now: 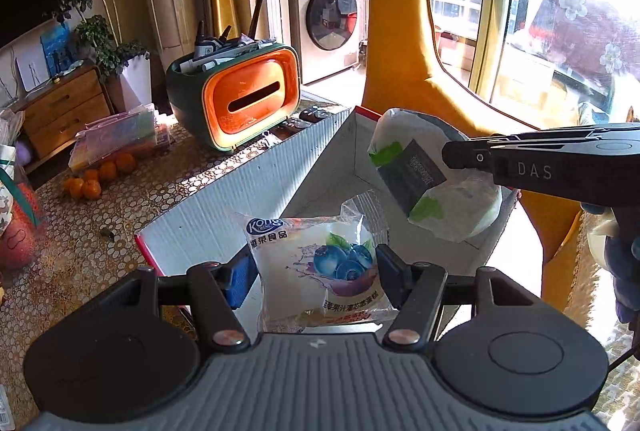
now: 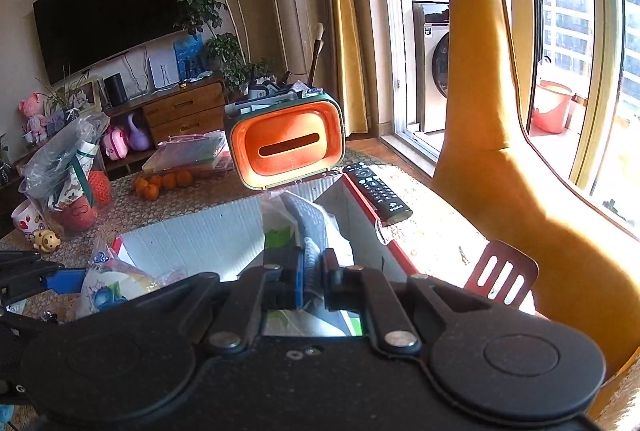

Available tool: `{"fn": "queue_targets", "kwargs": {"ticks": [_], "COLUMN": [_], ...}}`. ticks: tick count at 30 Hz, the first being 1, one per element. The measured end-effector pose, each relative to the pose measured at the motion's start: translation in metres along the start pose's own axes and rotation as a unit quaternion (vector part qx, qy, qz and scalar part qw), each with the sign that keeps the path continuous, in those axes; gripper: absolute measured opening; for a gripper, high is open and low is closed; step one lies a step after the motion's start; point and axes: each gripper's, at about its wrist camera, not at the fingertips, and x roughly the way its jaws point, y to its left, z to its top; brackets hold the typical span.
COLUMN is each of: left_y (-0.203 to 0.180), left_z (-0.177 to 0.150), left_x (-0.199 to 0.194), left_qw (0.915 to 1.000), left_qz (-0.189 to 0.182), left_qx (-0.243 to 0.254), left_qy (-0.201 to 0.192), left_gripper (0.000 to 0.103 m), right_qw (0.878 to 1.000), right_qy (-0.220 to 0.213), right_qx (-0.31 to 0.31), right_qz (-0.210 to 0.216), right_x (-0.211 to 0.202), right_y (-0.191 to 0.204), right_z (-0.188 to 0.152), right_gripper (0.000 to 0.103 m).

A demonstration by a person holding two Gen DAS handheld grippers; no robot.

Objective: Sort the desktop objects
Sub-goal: 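Lift and carry the blueberry bag with left tool while right tool carries the white packet to the box, then open left tool to drop the blueberry bag in the box while right tool releases the white packet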

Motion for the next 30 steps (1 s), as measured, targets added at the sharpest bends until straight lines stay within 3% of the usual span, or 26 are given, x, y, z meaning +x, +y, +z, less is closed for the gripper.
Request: {"fn": "queue_targets", "kwargs": {"ticks": [15,30], "left_y": [-0.001,0.002], "left_z": [0.001,-0.001], "left_x": [0.072,0.099], "left_qw": [0.9956,0.9816], "left_qz": [0.007,-0.034], "left_qx": [0.026,0.019], "left_qy": [0.090,0.187], "left_gripper": [0.063,0.064], "right_qw": [0.999,0.994], "right_qy": [0.048,0.100], "right_qx": [-0.006,-0.036], "right_qz": [-0.016,-0.008], "right_x": [0.046,0.071], "right_y": [-0.021,-0.007], "right_z": [-0.015,-0.029], "right_gripper": [0.008,0.009]}}
